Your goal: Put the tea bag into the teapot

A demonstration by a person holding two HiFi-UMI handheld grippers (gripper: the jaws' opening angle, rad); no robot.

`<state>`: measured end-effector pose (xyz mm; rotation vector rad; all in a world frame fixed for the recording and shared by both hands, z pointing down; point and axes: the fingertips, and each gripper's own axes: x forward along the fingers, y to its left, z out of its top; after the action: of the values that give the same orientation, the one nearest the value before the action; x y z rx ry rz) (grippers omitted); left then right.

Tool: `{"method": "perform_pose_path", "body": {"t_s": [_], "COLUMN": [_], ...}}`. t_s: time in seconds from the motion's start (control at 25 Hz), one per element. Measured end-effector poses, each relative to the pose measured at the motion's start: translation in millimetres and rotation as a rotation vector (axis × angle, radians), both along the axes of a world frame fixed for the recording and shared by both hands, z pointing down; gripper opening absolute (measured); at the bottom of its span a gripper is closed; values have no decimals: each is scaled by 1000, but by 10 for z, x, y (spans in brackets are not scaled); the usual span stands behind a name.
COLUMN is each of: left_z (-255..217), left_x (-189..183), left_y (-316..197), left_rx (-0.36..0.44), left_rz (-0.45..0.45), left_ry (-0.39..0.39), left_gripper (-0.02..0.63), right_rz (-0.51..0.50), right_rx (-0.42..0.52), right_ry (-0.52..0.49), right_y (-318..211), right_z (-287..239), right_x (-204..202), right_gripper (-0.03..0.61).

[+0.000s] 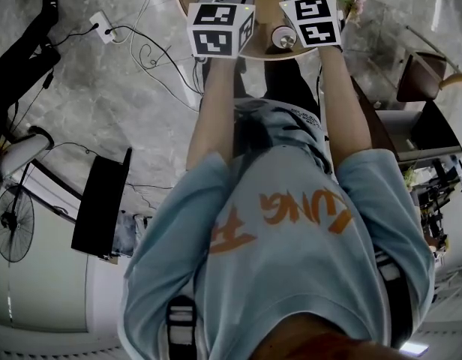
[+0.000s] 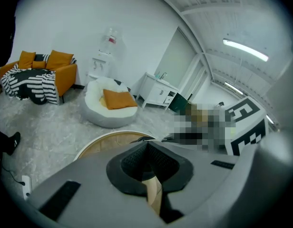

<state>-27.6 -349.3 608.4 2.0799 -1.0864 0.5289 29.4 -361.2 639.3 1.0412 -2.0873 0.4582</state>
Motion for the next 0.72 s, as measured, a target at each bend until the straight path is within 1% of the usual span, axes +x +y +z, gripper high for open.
{"method": "perform_pose_path", "body": {"t_s": [0.2,0.36,0.48,0.72], "left_z": [27,98,154,205], "left_x": [-98,-168,-200,-195], "left_y": [8,6,-24,-26], "left_rx": [-16,-34,-50,-59], "left_rz": [-23,-45,-69,-63], "left_ry": [8,9,13,13], "left_gripper": [25,25,25,25], "right_rz": [3,38,46,55], "right_rx": [-16,-28,-35,-50], "right_ry": [15,10,10,10], "right_y": [-32,-75,-102,-104], "right_z": [105,169,222,315], "right_x": [-6,45,62,31], "right_gripper": [14,14,14,15]}}
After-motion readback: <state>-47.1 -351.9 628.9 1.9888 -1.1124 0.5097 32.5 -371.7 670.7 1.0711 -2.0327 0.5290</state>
